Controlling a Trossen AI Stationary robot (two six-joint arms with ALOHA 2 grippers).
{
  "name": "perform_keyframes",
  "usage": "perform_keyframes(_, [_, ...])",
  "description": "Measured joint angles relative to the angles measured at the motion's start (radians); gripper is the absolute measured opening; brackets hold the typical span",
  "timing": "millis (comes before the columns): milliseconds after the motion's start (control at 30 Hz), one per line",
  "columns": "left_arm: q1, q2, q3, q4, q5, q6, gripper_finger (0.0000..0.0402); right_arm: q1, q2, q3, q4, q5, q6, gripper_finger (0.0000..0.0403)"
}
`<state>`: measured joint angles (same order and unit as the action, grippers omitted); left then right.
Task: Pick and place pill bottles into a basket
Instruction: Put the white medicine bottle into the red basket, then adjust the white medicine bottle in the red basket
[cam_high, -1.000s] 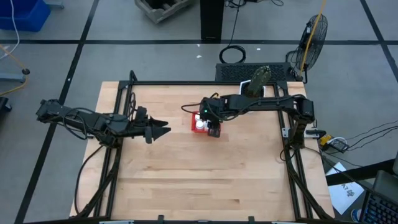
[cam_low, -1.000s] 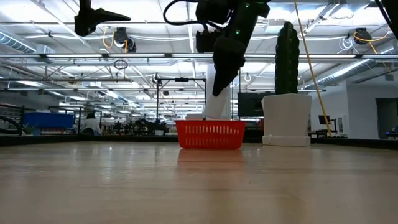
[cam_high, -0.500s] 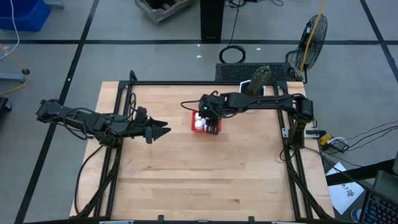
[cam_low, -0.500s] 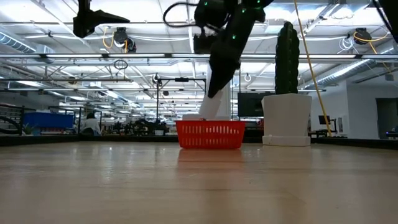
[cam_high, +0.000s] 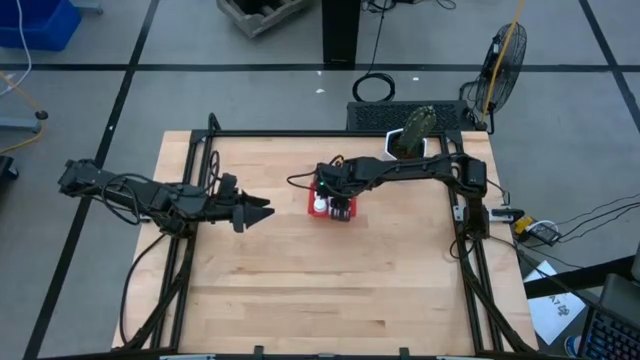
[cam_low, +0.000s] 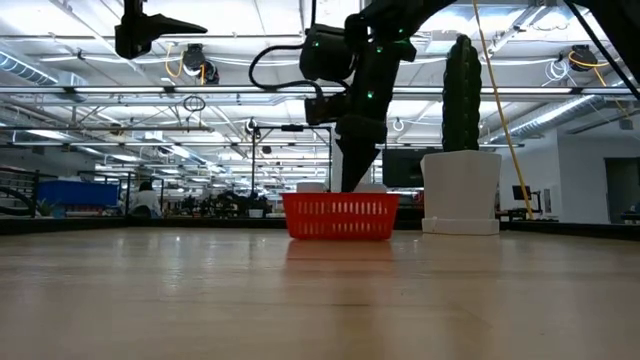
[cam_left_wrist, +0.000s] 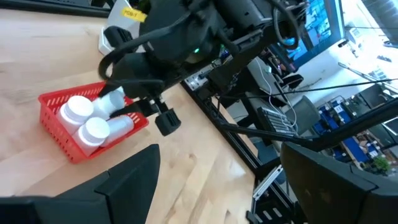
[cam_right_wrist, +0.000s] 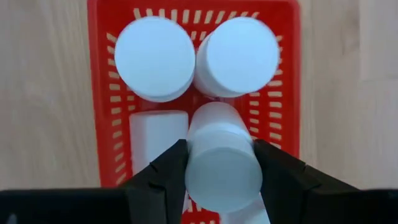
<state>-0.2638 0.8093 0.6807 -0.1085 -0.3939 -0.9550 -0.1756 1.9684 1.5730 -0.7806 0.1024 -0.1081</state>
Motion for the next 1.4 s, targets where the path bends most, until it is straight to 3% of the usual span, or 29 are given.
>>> perform_keyframes(733, [0.0, 0.0, 0.0, -0.007, 0.0, 0.017, 0.0335, 0.016, -0.049, 0.0, 0.054, -0.003, -0.061, 0.0245])
perform_keyframes(867, [0.0, 0.0, 0.0, -0.013, 0.0, 0.017, 0.0335, 0.036, -0.112, 0.0, 0.035, -0.027, -0.061, 0.0248])
perform_keyframes(1100, [0.0, 0.0, 0.0, -0.023, 0.0, 0.026, 0.0335, 0.048, -0.179, 0.0, -0.026, -0.233, -0.061, 0.0239])
perform_keyframes(1400, [0.0, 0.0, 0.0, -0.021, 0.0, 0.028, 0.0335, 0.047, -0.165, -0.001, -0.078, -0.235, -0.066, 0.0218])
